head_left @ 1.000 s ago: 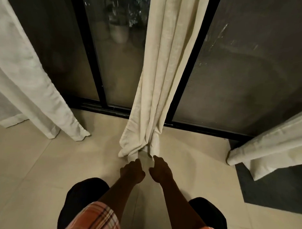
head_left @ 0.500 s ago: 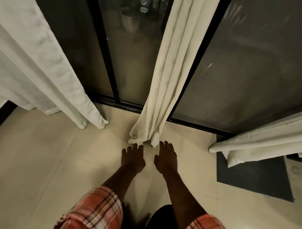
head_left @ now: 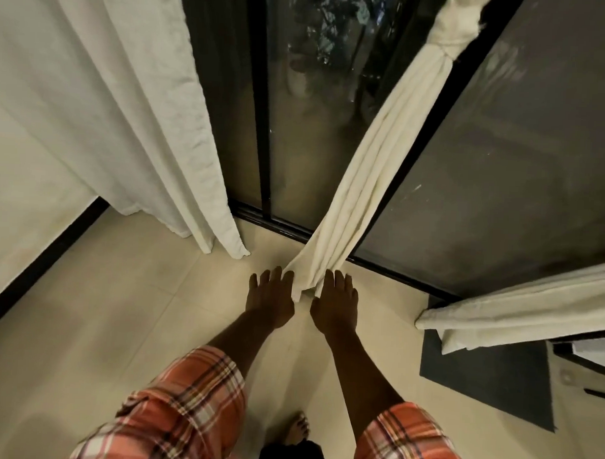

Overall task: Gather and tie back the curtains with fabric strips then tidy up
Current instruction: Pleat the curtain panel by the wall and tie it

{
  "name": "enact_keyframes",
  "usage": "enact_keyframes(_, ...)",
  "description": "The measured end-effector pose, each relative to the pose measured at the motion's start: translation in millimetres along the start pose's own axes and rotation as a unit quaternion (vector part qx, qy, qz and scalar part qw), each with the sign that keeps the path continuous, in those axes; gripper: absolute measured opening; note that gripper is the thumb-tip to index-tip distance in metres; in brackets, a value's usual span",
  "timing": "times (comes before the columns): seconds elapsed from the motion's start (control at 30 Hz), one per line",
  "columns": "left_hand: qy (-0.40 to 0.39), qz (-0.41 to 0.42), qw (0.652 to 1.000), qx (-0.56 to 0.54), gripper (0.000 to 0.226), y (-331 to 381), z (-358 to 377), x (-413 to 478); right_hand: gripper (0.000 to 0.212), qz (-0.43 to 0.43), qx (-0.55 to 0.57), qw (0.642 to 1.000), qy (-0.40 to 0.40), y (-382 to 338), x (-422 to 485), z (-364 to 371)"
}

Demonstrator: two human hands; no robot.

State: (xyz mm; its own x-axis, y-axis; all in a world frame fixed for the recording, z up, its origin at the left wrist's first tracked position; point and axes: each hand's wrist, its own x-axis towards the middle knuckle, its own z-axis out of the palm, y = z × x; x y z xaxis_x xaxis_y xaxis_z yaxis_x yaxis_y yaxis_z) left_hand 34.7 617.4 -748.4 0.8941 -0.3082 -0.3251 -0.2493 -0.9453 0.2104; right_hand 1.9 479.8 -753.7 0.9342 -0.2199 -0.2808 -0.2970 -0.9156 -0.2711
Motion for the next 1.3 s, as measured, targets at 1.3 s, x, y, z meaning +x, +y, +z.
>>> enact_keyframes(1.3,0.018,-0.152,0.988,-0.015,0.065,-536.8,-173.6,42.6,0.073,-0.118,-0.068,0.991,-0.008,-532.6,162.0,67.6)
